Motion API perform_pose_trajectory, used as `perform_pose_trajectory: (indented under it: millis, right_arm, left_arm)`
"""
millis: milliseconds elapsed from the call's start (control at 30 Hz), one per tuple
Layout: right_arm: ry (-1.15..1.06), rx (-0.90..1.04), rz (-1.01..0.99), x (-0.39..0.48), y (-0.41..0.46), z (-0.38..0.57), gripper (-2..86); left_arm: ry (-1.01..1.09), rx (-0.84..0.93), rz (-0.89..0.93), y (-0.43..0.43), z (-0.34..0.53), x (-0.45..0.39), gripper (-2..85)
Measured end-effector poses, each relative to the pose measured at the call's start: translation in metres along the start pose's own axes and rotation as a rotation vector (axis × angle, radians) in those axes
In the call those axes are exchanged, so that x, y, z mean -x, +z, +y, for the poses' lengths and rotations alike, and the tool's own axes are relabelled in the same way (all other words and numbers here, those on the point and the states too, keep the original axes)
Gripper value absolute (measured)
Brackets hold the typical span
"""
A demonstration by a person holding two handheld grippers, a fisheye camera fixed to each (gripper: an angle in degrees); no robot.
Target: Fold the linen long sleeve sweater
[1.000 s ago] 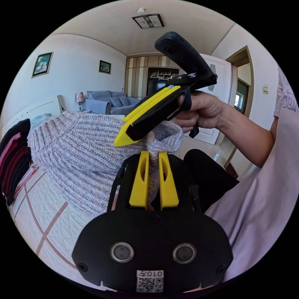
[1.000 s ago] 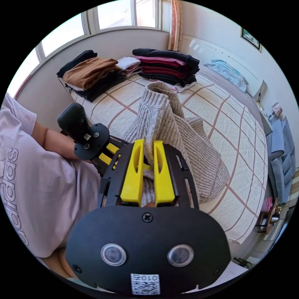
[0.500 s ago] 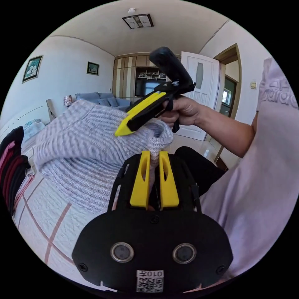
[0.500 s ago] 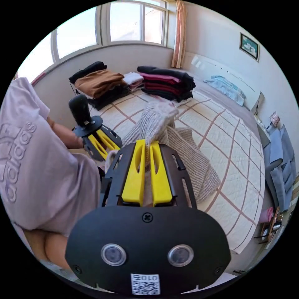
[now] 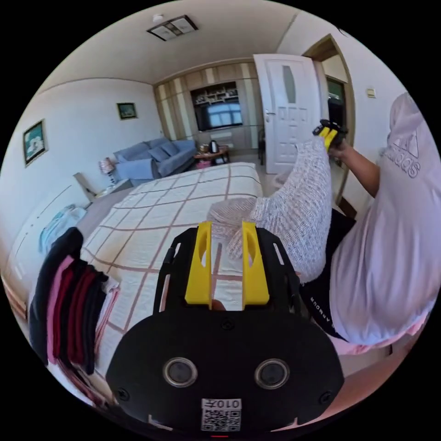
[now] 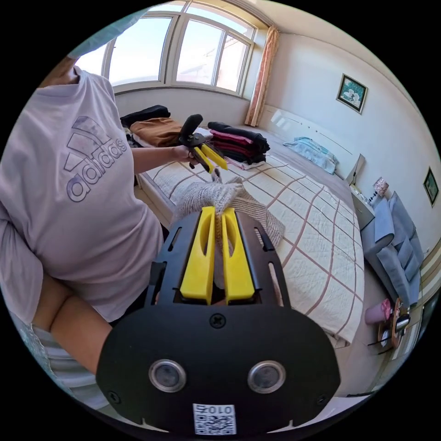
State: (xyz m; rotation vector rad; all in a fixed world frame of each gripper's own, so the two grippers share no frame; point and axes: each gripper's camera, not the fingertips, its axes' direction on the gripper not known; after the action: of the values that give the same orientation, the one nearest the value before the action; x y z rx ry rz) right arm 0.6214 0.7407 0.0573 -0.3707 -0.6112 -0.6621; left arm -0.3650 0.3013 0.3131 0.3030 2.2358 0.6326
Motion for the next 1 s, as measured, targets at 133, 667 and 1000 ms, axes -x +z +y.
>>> perform_pose_trajectory:
  millis: [133,667,1000]
  right_arm:
    - [0.101,0.017,0.033,-0.010,-0.010,0.019,3.2]
    - [0.166,0.019,0.012,-0.018,-0.040,0.047,3.3]
    - [0.162,0.037,0.000,-0.017,-0.055,0.048,3.4]
  left_arm:
    - [0.129,0.079,0.152,0.035,-0.011,-0.023,9.9]
    - [0.425,0.309,0.151,0.065,-0.057,-0.048,13.8]
    - [0.446,0.327,0.166,0.100,-0.077,-0.051,13.6]
